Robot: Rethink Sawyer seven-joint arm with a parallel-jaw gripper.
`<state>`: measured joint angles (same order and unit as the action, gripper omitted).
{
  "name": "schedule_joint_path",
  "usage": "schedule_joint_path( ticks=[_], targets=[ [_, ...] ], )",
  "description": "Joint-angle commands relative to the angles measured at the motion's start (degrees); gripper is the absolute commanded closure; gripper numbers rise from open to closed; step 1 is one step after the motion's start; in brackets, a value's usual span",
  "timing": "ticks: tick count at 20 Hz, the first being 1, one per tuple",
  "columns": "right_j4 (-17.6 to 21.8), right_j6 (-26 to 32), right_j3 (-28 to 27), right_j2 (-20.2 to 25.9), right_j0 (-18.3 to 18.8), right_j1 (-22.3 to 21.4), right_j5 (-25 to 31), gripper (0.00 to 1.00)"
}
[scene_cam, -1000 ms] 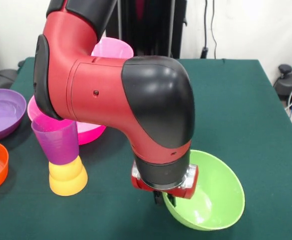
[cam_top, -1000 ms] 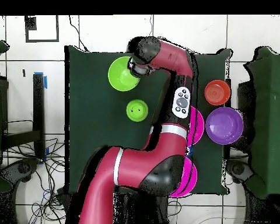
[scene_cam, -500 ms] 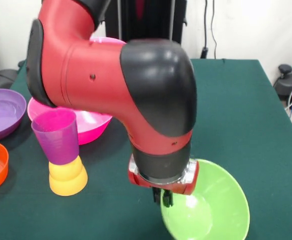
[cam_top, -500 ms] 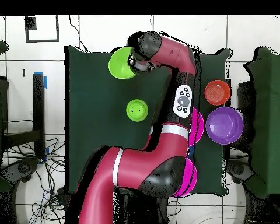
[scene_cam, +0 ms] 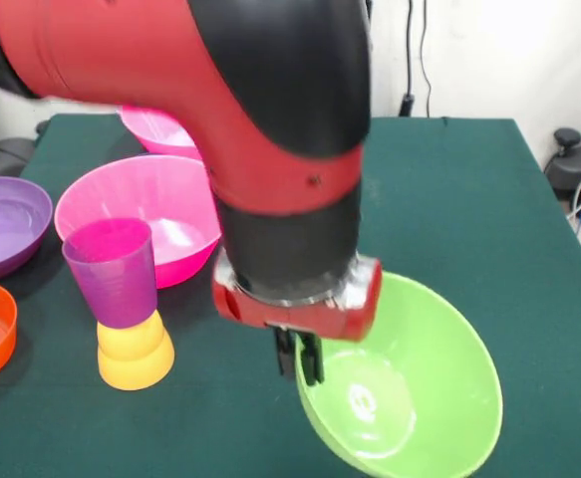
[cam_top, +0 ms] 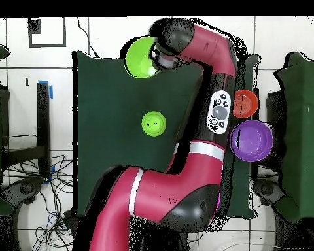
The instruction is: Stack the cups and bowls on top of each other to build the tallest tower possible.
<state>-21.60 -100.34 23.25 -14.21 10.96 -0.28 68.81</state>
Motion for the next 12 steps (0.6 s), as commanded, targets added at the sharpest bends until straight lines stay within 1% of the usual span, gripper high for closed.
schedule_joint_path(
  ticks=[1,2,3,6,8,9,12],
  targets=[
    [0.6,14.5,11.7,7.9,2.6,-9.0,8.0,1.00],
    [0.6,15.1,12.8,8.3,3.0,-9.8,7.7,1.00],
    [0.7,17.6,15.7,8.9,3.7,-11.9,8.6,1.00],
    [0.5,20.2,17.6,10.9,5.5,-13.6,10.5,1.00],
    [-0.6,22.9,20.9,13.5,7.2,-15.6,9.6,1.00],
    [-1.5,25.7,24.0,15.2,8.4,-17.5,8.7,1.00],
    [-1.3,30.0,29.0,17.7,10.9,-20.6,7.8,1.00]
  ],
)
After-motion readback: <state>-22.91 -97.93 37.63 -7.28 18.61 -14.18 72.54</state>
